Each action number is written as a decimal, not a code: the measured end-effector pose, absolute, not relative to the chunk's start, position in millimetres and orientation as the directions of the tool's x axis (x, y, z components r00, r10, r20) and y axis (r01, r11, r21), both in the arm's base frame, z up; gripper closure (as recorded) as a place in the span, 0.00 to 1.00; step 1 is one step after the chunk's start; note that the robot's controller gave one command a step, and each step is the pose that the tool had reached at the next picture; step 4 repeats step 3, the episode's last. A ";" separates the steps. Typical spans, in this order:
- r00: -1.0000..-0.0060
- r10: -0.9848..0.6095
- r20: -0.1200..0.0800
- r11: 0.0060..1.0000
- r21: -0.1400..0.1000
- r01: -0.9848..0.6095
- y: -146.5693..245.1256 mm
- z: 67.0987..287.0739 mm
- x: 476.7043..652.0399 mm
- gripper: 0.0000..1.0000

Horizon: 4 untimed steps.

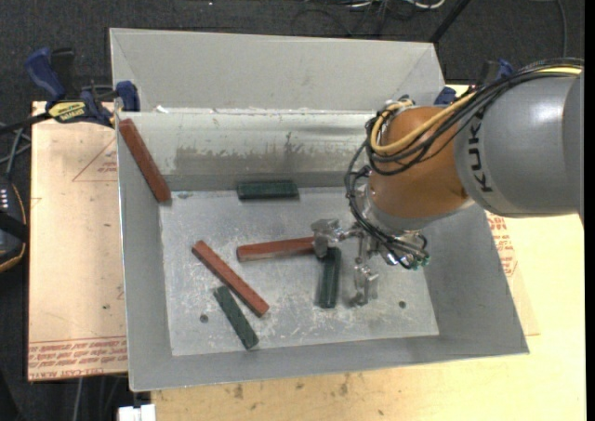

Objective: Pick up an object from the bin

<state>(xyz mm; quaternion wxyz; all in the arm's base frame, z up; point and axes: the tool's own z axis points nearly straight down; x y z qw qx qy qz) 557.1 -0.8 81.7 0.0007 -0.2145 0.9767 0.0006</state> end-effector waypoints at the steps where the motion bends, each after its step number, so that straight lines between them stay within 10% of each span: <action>1: -0.760 -0.650 -0.004 0.760 0.001 -0.650 61.8 71.3 553.8 1.00; 2: -0.760 -0.650 -0.004 0.760 0.001 -0.650 61.8 71.3 553.8 1.00; 3: -0.721 -0.693 -0.003 0.721 0.000 -0.693 56.2 202.0 542.5 1.00; 4: -0.721 -0.693 -0.003 0.721 0.000 -0.693 56.2 202.0 542.5 1.00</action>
Offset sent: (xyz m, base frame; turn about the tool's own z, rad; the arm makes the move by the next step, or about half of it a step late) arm 0.0000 0.0000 0.0000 0.0000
